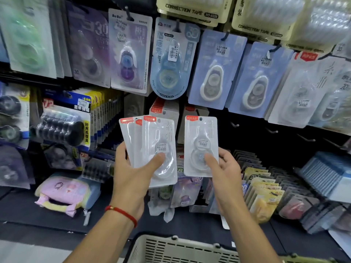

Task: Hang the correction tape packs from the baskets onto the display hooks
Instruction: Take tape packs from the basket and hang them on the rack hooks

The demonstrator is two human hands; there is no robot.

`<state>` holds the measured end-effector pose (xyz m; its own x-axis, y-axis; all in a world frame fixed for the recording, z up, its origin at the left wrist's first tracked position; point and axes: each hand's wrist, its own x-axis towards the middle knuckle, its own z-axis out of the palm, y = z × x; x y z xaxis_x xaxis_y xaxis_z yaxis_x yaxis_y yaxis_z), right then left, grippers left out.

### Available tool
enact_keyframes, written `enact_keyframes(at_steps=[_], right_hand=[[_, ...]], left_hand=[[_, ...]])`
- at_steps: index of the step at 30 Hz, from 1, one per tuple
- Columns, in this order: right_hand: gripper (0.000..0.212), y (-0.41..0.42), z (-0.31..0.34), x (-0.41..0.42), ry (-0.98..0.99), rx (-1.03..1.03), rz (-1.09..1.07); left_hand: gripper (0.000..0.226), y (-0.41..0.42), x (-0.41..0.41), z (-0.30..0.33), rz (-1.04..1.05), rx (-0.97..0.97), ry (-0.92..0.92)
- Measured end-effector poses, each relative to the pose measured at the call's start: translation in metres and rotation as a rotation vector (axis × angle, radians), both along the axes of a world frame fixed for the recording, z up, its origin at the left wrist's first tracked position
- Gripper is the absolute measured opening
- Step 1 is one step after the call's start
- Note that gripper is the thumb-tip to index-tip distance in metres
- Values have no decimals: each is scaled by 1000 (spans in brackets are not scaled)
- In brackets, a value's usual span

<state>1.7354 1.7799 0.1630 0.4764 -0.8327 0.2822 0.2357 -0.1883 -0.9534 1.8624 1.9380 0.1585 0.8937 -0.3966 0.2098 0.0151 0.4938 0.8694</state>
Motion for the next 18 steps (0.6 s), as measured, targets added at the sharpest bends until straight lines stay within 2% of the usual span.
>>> enact_keyframes(at_steps=[6, 12, 18], right_hand=[[26, -4, -11, 12, 15, -70, -118], [22, -44, -27, 64, 261, -170, -239], [49, -87, -13, 113, 406, -101, -317]], left_hand=[[73, 0, 2, 2, 20, 1, 32], [72, -2, 5, -2, -9, 12, 31], [75, -5, 3, 1, -59, 5, 22]])
